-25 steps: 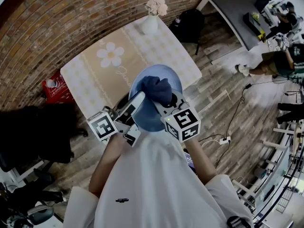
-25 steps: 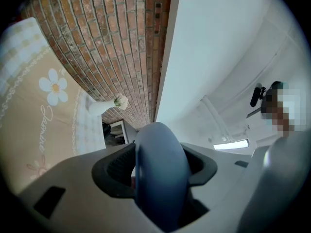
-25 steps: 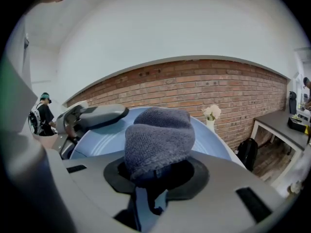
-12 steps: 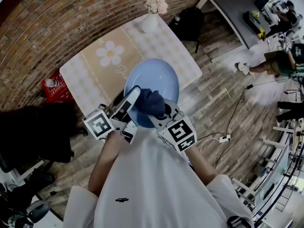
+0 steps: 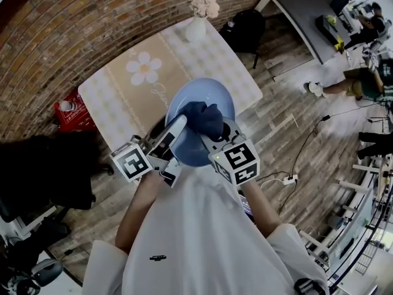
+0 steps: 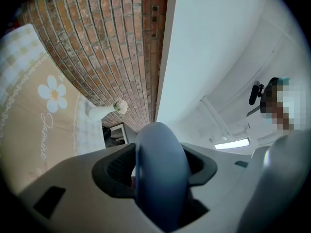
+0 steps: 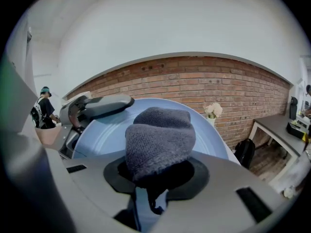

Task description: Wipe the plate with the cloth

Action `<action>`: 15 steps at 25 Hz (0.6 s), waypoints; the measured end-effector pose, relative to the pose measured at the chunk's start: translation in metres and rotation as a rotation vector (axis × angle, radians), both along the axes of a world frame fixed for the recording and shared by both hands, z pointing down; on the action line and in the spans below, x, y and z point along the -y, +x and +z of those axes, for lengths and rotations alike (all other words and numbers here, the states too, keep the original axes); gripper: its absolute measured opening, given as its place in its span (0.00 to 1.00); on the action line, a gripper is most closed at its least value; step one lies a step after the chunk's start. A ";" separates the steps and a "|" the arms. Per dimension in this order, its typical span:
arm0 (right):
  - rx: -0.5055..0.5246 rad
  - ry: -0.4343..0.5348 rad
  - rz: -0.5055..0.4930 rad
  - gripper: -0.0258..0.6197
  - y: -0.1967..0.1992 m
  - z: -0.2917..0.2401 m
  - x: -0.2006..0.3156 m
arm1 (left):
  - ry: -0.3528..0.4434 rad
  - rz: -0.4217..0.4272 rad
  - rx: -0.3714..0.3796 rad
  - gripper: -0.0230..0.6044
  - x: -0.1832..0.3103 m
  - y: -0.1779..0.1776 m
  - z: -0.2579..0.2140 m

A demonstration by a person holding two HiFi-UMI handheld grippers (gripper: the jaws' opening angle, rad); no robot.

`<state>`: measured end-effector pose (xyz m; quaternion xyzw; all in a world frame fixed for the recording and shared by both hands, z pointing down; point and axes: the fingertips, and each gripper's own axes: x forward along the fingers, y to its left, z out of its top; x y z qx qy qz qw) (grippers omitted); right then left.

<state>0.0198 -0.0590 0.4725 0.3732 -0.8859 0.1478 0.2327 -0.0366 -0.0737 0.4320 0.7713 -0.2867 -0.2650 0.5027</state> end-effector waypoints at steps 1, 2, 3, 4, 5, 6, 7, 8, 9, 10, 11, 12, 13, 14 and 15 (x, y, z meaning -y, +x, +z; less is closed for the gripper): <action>-0.009 -0.003 0.017 0.24 0.005 0.002 0.004 | 0.006 -0.008 0.005 0.45 0.001 -0.002 -0.002; -0.017 -0.005 0.033 0.25 0.010 0.005 0.007 | 0.015 -0.015 0.013 0.45 0.003 -0.004 -0.004; -0.025 -0.006 0.047 0.25 0.015 0.007 0.010 | 0.025 -0.020 0.021 0.45 0.005 -0.006 -0.007; -0.034 -0.006 0.062 0.24 0.020 0.009 0.014 | 0.036 -0.025 0.026 0.45 0.006 -0.009 -0.010; -0.046 -0.004 0.077 0.24 0.026 0.010 0.017 | 0.046 -0.033 0.028 0.45 0.008 -0.011 -0.013; -0.057 -0.002 0.094 0.24 0.032 0.012 0.020 | 0.055 -0.043 0.028 0.45 0.009 -0.014 -0.017; -0.064 -0.001 0.112 0.24 0.038 0.013 0.023 | 0.063 -0.054 0.029 0.45 0.011 -0.016 -0.020; -0.065 0.001 0.130 0.24 0.044 0.013 0.025 | 0.070 -0.063 0.030 0.45 0.012 -0.018 -0.023; -0.059 0.002 0.147 0.24 0.049 0.012 0.027 | 0.077 -0.068 0.033 0.45 0.012 -0.019 -0.025; -0.049 0.005 0.163 0.24 0.053 0.011 0.028 | 0.084 -0.071 0.042 0.45 0.012 -0.020 -0.025; -0.038 0.010 0.177 0.24 0.056 0.009 0.029 | 0.092 -0.076 0.063 0.45 0.012 -0.021 -0.024; -0.028 0.016 0.188 0.24 0.058 0.007 0.030 | 0.103 -0.083 0.101 0.45 0.013 -0.021 -0.022; -0.016 0.024 0.198 0.24 0.059 0.004 0.031 | 0.117 -0.090 0.156 0.45 0.015 -0.021 -0.020; -0.004 0.032 0.207 0.24 0.059 0.001 0.032 | 0.132 -0.095 0.225 0.45 0.015 -0.020 -0.016; 0.007 0.039 0.214 0.24 0.060 -0.002 0.032 | 0.149 -0.098 0.303 0.45 0.015 -0.018 -0.011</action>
